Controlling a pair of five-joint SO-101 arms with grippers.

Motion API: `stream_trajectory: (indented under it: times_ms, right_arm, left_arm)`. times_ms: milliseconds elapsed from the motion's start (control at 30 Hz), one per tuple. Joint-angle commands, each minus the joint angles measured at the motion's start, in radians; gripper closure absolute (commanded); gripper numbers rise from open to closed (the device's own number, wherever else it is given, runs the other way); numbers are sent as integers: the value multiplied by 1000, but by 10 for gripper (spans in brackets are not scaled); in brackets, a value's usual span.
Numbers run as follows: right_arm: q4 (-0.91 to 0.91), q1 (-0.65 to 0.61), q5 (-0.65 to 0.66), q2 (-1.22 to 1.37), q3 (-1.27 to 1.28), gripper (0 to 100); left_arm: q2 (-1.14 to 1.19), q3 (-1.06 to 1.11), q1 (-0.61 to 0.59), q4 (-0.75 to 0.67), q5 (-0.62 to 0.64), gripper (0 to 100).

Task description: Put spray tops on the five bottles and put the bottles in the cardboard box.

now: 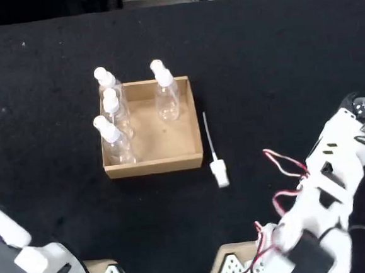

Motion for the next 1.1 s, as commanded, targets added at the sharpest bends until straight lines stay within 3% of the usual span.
stream_trajectory:
  times_ms: [0,167,333,467,600,900,1067]
  right_arm:
    - [316,18,-12,-340,-96,987]
    - [525,-9,-12,-627,-93,987]
    - [752,-8,-3,-786,-137,987]
    - [836,-2,61,-802,-174,986]
    - [848,18,104,-802,-170,987]
    - [845,203,109,-800,-163,987]
    - [841,293,109,-765,-188,987]
  left_arm:
    - [-118,-199,87,120,-138,802]
    - [-150,-412,145,259,-184,802]
    - [-143,-766,274,482,-186,802]
    - [-140,-1018,495,632,-253,802]
    - [-140,-1145,748,674,-325,802]
    - [-140,-1041,1330,684,-399,802]
    - [-129,-791,1518,585,-397,802]
